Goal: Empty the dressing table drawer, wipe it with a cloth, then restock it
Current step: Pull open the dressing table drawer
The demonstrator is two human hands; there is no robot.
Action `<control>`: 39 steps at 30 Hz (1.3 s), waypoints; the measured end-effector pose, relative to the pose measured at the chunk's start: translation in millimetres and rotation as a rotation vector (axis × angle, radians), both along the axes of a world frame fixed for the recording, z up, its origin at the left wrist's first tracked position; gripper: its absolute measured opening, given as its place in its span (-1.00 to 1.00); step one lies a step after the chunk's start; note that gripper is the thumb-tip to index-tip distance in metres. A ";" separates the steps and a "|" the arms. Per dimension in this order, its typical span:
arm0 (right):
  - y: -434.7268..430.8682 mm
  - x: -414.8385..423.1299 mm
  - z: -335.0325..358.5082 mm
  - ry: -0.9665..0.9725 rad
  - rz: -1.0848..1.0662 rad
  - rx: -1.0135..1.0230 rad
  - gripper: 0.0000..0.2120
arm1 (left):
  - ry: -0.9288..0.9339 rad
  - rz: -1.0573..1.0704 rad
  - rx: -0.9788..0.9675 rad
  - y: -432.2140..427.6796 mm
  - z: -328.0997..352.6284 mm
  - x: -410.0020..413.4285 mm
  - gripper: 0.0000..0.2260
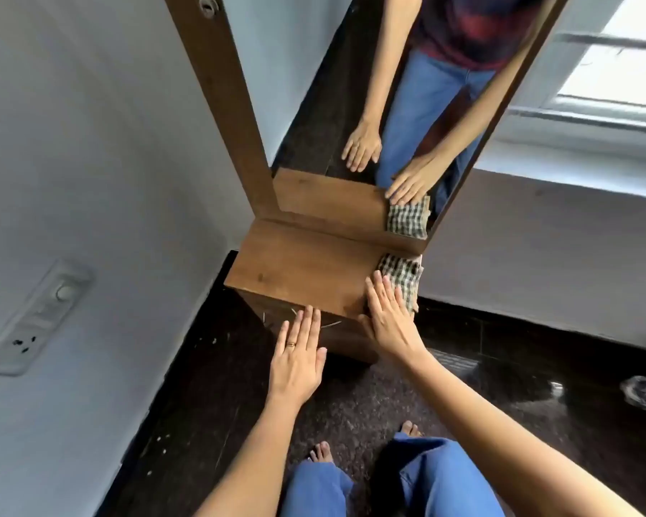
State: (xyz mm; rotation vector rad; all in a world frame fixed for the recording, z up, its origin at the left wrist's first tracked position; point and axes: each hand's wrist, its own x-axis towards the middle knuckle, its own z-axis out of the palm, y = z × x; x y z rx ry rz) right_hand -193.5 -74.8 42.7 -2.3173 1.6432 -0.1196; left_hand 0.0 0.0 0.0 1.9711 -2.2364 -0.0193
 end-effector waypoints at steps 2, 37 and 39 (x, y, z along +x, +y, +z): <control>-5.7 1.1 -20.7 0.014 -0.019 -0.131 -0.37 | -0.015 0.027 0.009 -4.1 -21.9 -1.2 -0.44; 115.5 30.2 -57.3 -0.289 0.042 -0.284 -0.79 | 0.310 0.125 -0.379 101.4 -57.4 2.4 -0.61; 128.2 31.9 -53.7 -0.303 0.042 -0.247 -0.78 | 0.266 0.124 -0.321 104.3 -50.7 6.2 -0.55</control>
